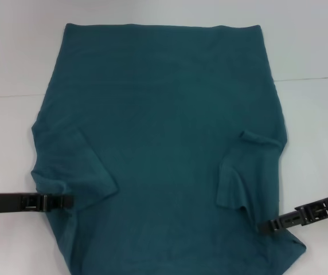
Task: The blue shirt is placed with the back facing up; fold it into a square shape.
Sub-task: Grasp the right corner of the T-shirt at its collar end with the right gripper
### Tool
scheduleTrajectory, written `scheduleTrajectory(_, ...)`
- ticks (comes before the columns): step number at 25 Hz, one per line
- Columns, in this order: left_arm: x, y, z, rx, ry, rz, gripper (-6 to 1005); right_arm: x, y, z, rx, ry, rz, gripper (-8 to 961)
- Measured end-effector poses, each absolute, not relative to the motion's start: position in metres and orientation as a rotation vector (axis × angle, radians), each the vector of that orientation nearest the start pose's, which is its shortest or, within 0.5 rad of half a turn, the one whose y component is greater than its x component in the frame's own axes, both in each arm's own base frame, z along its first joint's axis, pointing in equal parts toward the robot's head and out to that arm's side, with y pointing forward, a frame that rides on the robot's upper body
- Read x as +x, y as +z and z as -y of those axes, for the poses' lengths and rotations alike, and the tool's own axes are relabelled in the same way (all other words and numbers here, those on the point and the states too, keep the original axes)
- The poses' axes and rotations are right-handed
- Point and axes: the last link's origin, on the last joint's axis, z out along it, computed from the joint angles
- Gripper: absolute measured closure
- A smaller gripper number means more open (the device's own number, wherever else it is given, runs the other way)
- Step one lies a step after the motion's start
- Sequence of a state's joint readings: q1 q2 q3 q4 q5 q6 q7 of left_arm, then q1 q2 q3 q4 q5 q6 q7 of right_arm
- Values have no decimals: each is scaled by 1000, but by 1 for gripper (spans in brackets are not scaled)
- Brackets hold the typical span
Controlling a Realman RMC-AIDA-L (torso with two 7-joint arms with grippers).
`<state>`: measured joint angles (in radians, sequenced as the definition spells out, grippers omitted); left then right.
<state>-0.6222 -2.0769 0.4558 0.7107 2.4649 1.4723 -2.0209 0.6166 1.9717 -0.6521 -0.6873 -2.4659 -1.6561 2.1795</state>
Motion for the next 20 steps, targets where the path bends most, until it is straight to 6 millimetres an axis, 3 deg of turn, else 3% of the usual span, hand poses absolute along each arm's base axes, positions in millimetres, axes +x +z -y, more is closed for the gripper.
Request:
scheduleTrajectory(6,-298,12,-347,-2430,-364,1485,982,290,32,-329,-2602,179,-1654,71)
scheduleTrajectory(20,-299,10,-346,-2425,-364,1493,983,308,35,-328,-2517,70,-1679,69)
